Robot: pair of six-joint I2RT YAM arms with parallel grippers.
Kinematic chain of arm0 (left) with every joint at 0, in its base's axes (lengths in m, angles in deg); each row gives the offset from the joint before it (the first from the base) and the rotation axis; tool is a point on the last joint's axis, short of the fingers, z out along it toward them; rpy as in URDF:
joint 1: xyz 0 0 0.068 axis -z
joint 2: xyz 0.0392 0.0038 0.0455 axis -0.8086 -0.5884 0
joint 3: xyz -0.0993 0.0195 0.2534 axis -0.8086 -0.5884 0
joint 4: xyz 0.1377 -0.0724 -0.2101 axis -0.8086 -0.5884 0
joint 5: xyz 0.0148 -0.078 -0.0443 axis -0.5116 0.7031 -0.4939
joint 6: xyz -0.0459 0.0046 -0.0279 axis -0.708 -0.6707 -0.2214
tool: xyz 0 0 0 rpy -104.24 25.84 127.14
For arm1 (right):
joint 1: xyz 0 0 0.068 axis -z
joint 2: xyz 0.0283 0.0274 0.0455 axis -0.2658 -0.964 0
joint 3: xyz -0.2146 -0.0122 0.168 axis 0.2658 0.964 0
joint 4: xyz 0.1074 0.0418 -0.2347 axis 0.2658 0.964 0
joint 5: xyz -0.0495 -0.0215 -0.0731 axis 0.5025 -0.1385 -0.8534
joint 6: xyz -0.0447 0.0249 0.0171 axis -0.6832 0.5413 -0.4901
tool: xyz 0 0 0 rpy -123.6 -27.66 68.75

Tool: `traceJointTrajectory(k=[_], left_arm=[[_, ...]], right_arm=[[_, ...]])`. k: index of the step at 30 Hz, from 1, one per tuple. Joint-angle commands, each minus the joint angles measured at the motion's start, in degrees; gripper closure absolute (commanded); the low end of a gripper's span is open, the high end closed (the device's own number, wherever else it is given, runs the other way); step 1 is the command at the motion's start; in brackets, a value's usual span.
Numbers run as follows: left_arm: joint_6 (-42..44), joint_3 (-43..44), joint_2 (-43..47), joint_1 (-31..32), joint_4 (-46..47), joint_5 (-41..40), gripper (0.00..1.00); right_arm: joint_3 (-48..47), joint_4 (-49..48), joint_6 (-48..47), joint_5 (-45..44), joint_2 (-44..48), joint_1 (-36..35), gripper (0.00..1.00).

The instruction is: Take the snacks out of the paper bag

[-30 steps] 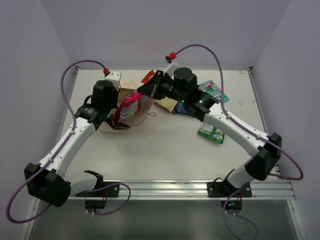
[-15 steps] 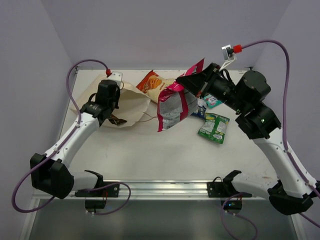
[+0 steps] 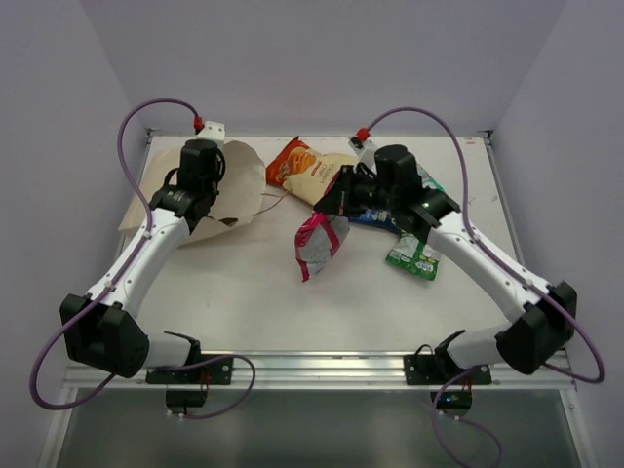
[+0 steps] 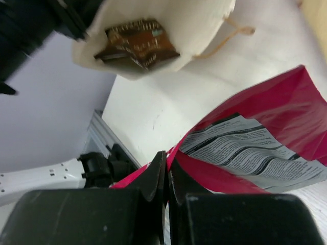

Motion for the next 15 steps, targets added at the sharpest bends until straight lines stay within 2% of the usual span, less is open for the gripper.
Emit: traceJointTrajectory(k=[1,2,5,6,10,15], left_arm=[[1.9,3.6,-1.4,-1.0,3.7,-3.0,1.00],[1.9,3.9,-1.7,-1.0,3.7,-3.2,1.00],[1.9,4.6,-2.0,-1.1,3.7,-2.9,1.00],[1.9,4.5,-1.9,-1.0,3.6,-2.6,1.00],[2.0,3.5,-1.2,-1.1,3.2,-1.6,1.00],[1.4,0.8,1.8,-1.1,2.5,3.1,1.00]], right_arm=[[-2.6,-10.3,0.3,10.9,-6.5,-2.7,1.00],[-4.0,-10.3,-1.7,11.8,-9.7,-3.5,1.00],[-4.7,-13.2,-4.7,16.7,-11.7,-5.1,1.00],[-0.2,-17.9,-4.7,18.9,-10.7,-4.9,1.00],[15.3,-28.2,-2.7,17.3,-6.9,-2.1,1.00],[32.7,-26.8,-0.8,8.0,-3.5,1.9,1.00]])
